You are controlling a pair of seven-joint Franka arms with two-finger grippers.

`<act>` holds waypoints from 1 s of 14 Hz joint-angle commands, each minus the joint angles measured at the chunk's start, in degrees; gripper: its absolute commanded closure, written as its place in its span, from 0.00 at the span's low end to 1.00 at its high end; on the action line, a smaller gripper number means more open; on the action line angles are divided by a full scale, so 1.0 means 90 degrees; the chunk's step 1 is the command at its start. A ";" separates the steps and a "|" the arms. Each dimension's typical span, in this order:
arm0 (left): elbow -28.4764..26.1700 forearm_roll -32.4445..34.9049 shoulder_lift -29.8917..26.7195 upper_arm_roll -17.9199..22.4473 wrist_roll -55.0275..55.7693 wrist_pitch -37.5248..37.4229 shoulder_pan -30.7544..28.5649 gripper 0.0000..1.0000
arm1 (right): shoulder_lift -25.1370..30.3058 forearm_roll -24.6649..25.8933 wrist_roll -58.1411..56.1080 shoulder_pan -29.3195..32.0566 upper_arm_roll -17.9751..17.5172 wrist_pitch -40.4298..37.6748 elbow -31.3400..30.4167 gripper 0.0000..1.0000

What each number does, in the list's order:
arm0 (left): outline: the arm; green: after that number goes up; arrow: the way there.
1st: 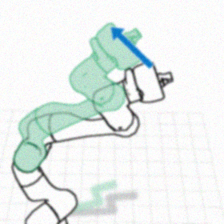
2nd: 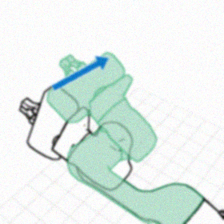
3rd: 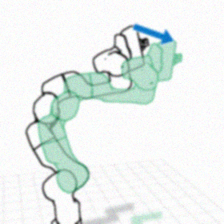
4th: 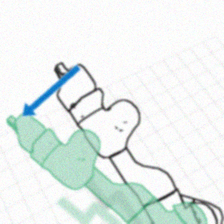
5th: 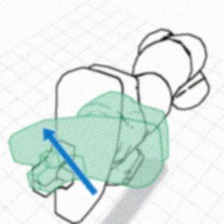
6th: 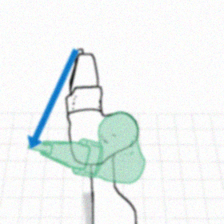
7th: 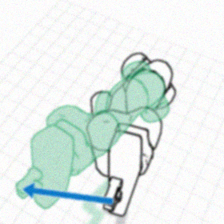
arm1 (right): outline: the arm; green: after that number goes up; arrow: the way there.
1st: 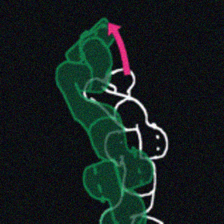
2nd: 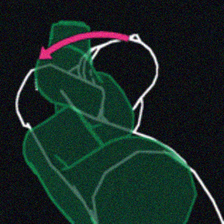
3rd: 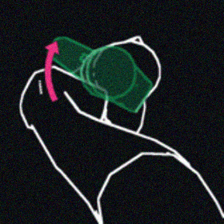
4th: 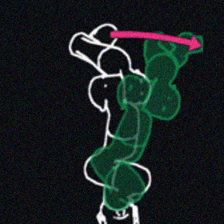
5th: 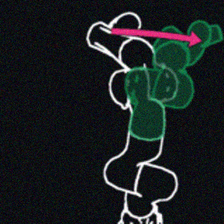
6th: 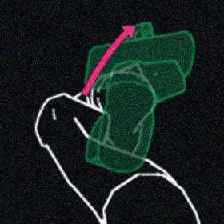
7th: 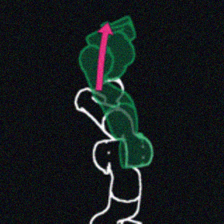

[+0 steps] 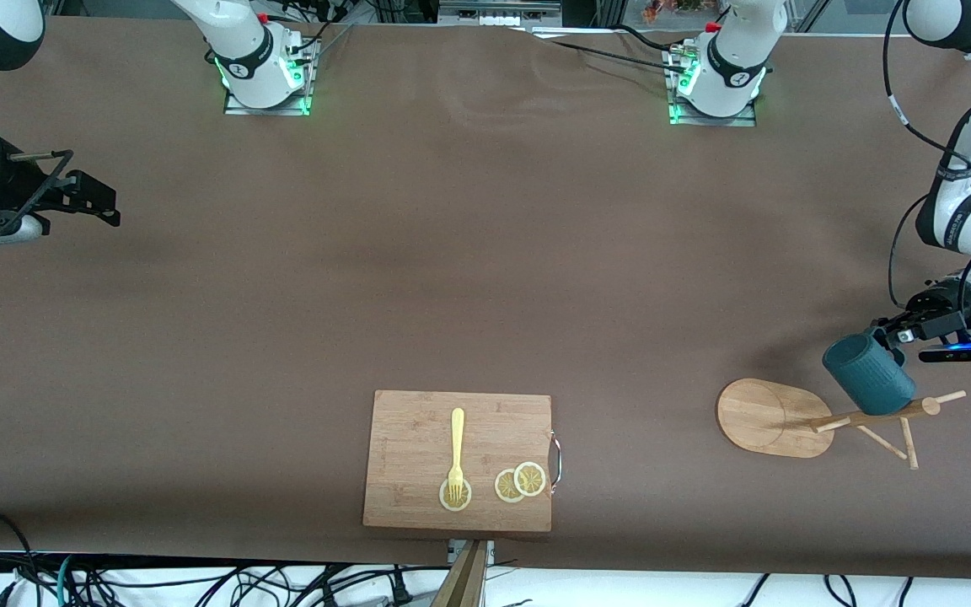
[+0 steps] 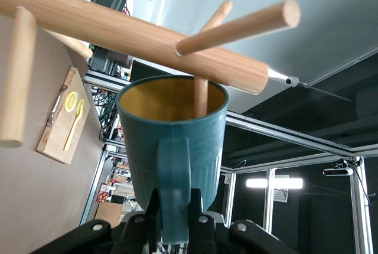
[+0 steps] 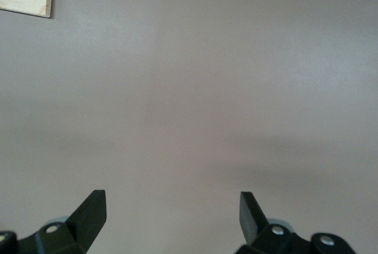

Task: Pass cup and hang on rack
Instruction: 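Carry the mug over the wooden rack and hook it on a peg, then open the left gripper and pull it away from the mug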

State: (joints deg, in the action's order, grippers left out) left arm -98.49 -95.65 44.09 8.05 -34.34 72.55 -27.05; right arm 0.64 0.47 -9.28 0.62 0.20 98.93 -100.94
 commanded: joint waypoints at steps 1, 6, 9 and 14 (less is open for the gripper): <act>0.0191 -0.0192 0.0199 -0.0065 0.0104 -0.0151 -0.0081 1.00 | -0.0002 -0.0004 0.0016 0.0029 -0.0023 -0.0084 0.0092 0.00; 0.0240 -0.0075 0.0258 -0.0045 0.0036 -0.0102 -0.0071 0.93 | -0.0002 -0.0004 0.0016 0.0029 -0.0023 -0.0084 0.0092 0.00; 0.0230 0.0051 0.0258 -0.0045 -0.0411 -0.0102 -0.0071 0.01 | -0.0002 -0.0004 0.0016 0.0029 -0.0023 -0.0084 0.0092 0.00; 0.0221 0.0451 0.0160 0.0139 -0.0472 -0.0209 -0.0071 0.00 | -0.0002 -0.0004 0.0016 0.0029 -0.0023 -0.0084 0.0092 0.00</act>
State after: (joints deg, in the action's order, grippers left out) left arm -98.15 -94.30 45.15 8.44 -37.50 72.30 -27.18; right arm 0.64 0.47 -9.29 0.62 0.20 98.93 -100.94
